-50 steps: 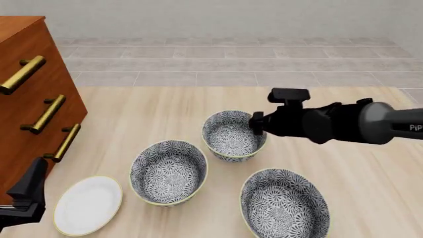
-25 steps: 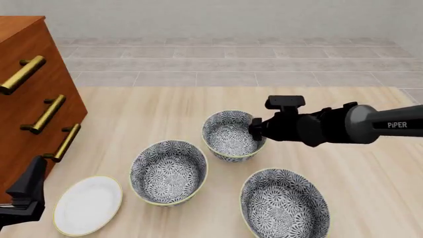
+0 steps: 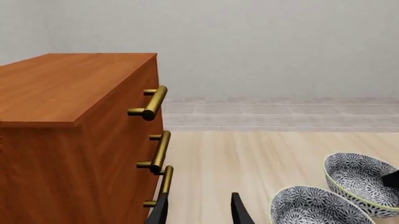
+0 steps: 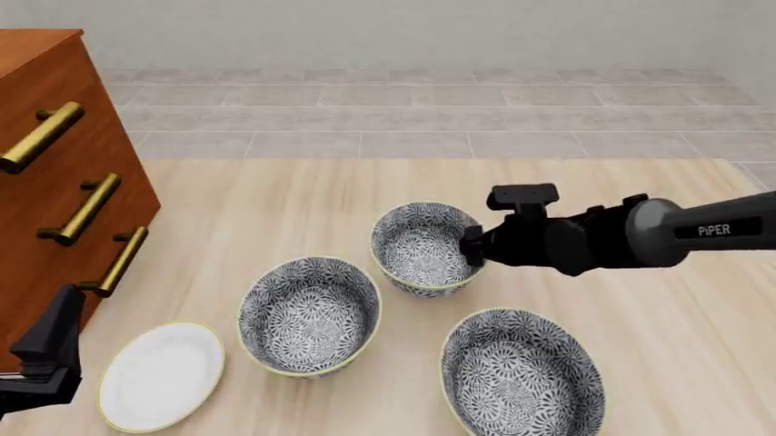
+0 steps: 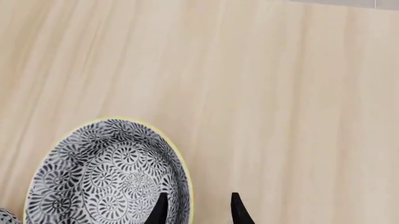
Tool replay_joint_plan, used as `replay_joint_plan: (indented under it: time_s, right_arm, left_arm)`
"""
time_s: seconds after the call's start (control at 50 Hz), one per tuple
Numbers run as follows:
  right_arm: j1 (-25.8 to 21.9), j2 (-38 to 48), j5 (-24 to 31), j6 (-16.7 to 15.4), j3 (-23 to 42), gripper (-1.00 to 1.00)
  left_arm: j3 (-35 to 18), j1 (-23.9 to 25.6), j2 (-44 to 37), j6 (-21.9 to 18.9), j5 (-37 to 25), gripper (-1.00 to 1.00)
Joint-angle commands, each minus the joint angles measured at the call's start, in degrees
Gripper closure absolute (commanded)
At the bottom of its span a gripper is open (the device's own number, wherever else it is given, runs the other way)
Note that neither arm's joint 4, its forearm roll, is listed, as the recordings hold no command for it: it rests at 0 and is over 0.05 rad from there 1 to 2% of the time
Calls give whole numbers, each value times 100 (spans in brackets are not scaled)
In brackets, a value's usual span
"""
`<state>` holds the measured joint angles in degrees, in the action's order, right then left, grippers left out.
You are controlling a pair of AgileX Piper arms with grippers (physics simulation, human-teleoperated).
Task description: Stack the bowl at the front on the bowl in the middle.
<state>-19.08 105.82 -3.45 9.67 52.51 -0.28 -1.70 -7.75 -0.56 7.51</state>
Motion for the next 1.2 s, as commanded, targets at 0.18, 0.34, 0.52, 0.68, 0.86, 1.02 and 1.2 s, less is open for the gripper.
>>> replay_joint_plan:
  time_s: [0.18,0.34,0.52,0.68,0.86,1.02,1.2]
  right_arm:
    - [24,15,-64,-93,-39,-100]
    - [26,-49,-37,-87,-30,100]
    - [43,-153,-2,-48,-21,100]
    - [89,-277,66,-10,11,100]
    - [103,-599,216,87,64,100]
    - [83,-1130,463,187,127,100]
    - [-82,-1772,783,314,179,100]
  left_arm:
    - [-3,-19,-33,3,32,-100]
    - [-12,-17,16,7,-19,-100]
    - [-9,-32,-34,6,32,-100]
    - [-3,-28,-27,-1,26,-100]
    - [-5,-33,-30,5,26,-100]
    - [-9,-16,-21,36,12,-100]
    - [-33,95,99,100,-122,-100]
